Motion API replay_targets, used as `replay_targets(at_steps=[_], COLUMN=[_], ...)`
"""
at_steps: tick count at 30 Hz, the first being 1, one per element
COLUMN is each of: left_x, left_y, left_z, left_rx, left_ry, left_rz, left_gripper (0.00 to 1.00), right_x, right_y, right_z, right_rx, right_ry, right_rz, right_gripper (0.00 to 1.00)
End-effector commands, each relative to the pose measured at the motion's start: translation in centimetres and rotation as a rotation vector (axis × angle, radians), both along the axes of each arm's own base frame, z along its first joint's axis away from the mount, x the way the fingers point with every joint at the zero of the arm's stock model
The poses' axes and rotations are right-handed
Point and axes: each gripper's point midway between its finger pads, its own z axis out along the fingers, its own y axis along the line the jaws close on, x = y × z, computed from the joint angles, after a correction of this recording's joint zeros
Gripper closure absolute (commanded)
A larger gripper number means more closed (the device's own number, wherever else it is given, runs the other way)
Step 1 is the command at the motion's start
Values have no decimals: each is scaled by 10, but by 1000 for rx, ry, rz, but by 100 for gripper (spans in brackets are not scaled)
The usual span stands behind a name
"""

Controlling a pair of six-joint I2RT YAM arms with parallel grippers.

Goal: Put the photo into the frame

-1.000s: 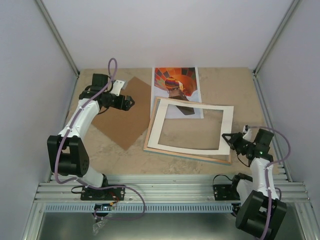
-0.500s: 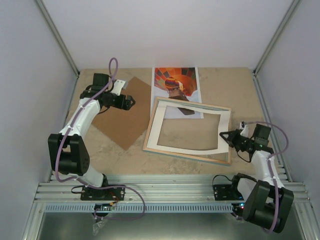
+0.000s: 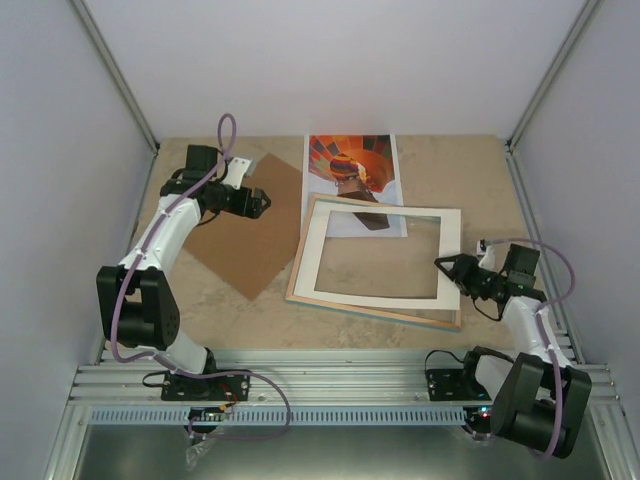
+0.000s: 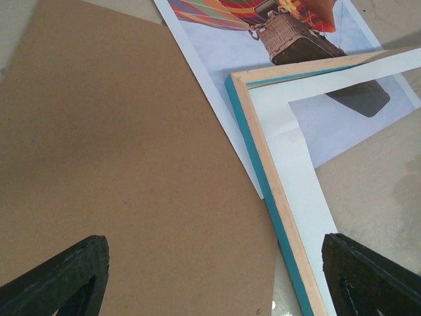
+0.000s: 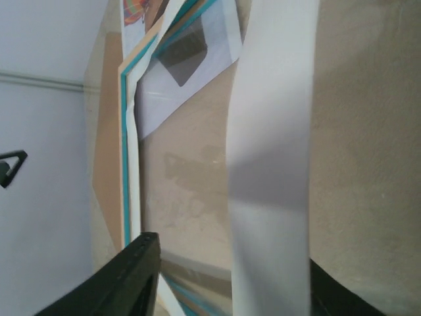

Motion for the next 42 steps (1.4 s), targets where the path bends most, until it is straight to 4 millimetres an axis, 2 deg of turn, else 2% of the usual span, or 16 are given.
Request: replay_targets(at_steps=[1,3,6,9,11,20,26,29,32,36,42], left_x=[7,8,9,10,11,13,15,20,23,26,28], left_y=[-5,-5,-6,-7,-8,-9,-10,-16,-23,-30,-32], left_z=[10,10,10,11,11,9,4,6,5,2,0], left_rx=[-16,-16,-17,-19,-21,-14,20,14,13,15,9], left_ry=[-33,-33,-32,-33,-34,-33,-22,-20,-19,-20,-21], left_rz=[-11,-9,-12,-12,-13,-15,-24,-29,-41,-46,-39], left_gripper=[10,10,9,9,9,9,7,7,7,6,6], right_x=[1,1,1,1,3,4,29,31,23,-10,-25], right_y=[-3,-9,-21,-38,-44,-37,-25,-25,-29,-24,-25], right_z=[1,0,-5,-15,-14,-22,13,12,-2,-29,-40], right_rx=[-42,-89,-161,-250,-309,-317,-340,-345,-356,-299,-331], right_ry=[13,34,89,191,198,193,-14,-3,66,229,317], right_rz=[4,-6,-39,-127,-141,-103,6,17,4,-30,-36], right_gripper=[45,32,18,9,3,2,2,2,2,2,2])
